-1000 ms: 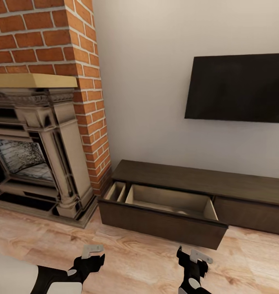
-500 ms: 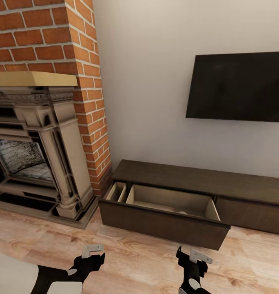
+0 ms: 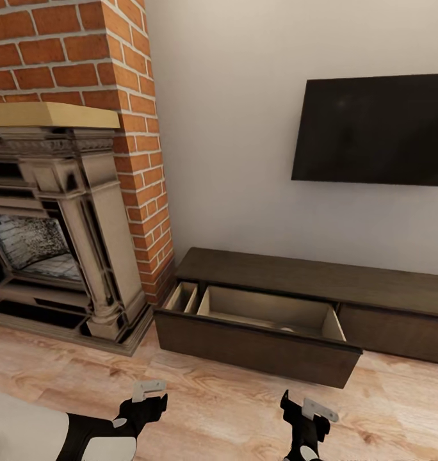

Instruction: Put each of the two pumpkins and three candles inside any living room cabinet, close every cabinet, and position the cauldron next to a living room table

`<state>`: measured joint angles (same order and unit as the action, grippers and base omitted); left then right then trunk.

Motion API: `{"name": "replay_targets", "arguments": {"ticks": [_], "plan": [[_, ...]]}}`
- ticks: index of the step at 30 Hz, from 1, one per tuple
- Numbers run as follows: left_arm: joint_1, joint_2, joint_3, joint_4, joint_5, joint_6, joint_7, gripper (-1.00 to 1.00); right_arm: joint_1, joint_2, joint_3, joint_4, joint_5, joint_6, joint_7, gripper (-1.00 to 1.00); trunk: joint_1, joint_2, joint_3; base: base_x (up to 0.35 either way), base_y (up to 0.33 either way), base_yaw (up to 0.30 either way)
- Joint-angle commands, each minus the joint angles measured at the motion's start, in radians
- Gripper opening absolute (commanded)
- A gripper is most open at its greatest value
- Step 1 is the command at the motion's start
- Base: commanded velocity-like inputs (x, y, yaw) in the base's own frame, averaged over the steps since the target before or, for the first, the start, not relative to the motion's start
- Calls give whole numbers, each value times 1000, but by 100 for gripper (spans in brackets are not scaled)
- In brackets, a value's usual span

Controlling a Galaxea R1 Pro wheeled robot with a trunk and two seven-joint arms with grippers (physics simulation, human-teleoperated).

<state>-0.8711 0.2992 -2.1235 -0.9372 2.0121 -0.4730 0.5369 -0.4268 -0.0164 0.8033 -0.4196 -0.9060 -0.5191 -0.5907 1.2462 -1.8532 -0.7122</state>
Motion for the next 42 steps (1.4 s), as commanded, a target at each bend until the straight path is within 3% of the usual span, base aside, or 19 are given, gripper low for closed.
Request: {"name": "replay_targets", "arguments": {"ticks": [1, 21, 25, 32, 37, 40, 42], "plan": [[-2, 0, -3, -2, 4, -6, 2, 100, -1, -1, 8, 1, -7, -6, -4, 100, 4, -8, -4, 0, 0, -138], [-2, 1, -4, 1, 5, -6, 2, 100, -1, -2, 13, 15, -1, -15, 35, 100, 81, -148, -63, 0, 0, -261], [-2, 1, -5, 1, 5, -8, 5, 100, -1, 0, 18, 56, 3, -16, 36, 100, 96, -176, -75, 0, 0, -275], [-2, -4, -8, 29, 11, -7, 5, 100, -1, 0, 17, 72, 63, -16, 35, 100, 123, -225, -96, 0, 0, -52], [-1, -69, -10, 150, 79, 5, 0, 100, -1, 0, 17, 74, 76, -16, 36, 100, 142, -260, -112, 0, 0, -4], [3, -126, -10, 272, 139, 62, -5, 100, -1, 0, 17, 74, 88, -16, 36, 100, 153, -281, -121, 0, 0, 0], [8, -145, -10, 314, 158, 102, -7, 100, -1, 0, 16, 75, 93, -17, 36, 100, 161, -295, -128, 0, 0, 0]]}}
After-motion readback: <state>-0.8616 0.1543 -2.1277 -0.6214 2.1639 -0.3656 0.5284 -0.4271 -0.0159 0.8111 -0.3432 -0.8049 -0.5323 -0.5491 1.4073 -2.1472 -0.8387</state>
